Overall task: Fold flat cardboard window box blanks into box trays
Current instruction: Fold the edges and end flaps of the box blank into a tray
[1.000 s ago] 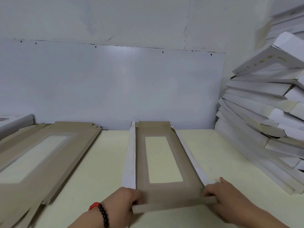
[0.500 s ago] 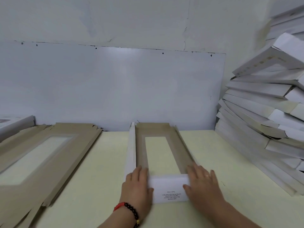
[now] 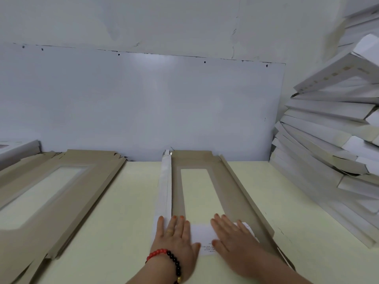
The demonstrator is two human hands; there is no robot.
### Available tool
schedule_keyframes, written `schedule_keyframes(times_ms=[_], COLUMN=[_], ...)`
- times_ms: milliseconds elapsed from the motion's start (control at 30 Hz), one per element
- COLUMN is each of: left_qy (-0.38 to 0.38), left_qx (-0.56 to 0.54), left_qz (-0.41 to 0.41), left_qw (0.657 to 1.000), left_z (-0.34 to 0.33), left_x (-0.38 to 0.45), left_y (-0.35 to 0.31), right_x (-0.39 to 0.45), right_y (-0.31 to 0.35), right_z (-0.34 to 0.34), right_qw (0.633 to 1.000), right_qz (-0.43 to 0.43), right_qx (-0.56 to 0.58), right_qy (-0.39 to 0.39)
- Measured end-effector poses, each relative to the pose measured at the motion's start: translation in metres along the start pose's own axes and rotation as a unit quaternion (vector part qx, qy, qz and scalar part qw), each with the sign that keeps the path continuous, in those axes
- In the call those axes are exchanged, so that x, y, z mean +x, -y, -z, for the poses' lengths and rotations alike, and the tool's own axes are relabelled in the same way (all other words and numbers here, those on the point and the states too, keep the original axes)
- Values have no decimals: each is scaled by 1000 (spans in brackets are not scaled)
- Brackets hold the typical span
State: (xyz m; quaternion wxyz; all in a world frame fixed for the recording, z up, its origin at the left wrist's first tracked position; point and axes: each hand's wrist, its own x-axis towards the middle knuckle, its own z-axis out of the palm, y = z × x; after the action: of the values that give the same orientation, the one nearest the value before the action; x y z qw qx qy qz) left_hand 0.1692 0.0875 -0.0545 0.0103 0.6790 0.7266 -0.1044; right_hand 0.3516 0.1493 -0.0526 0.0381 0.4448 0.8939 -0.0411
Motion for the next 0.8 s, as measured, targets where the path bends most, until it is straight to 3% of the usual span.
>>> schedule_keyframes(times_ms=[267,400,533,667,800], left_qy=[-17,-48,-102,-168,-179], left_qx=[-34,-128,-247,-364,-352], left_qz=[42,71,97,120,92], left_qw=[998,988,959,908,914], left_z=[-6,-12,-4,9,15], left_x=[-4,-5,-4,-10,-18], left_y=[26,30,36,41,45], right_x=[-6,-8,-11,-16,-23], right_y=[-42,-47,-44,-45,-54], right_z=[-2,-7,0,12,28], right_qw=[993,983,948,909,891], right_qz=[-120,-159,-208,-203,-137], right_qx=[16,62,185,311,399], right_qy=[5,-62,-154,-190,-168])
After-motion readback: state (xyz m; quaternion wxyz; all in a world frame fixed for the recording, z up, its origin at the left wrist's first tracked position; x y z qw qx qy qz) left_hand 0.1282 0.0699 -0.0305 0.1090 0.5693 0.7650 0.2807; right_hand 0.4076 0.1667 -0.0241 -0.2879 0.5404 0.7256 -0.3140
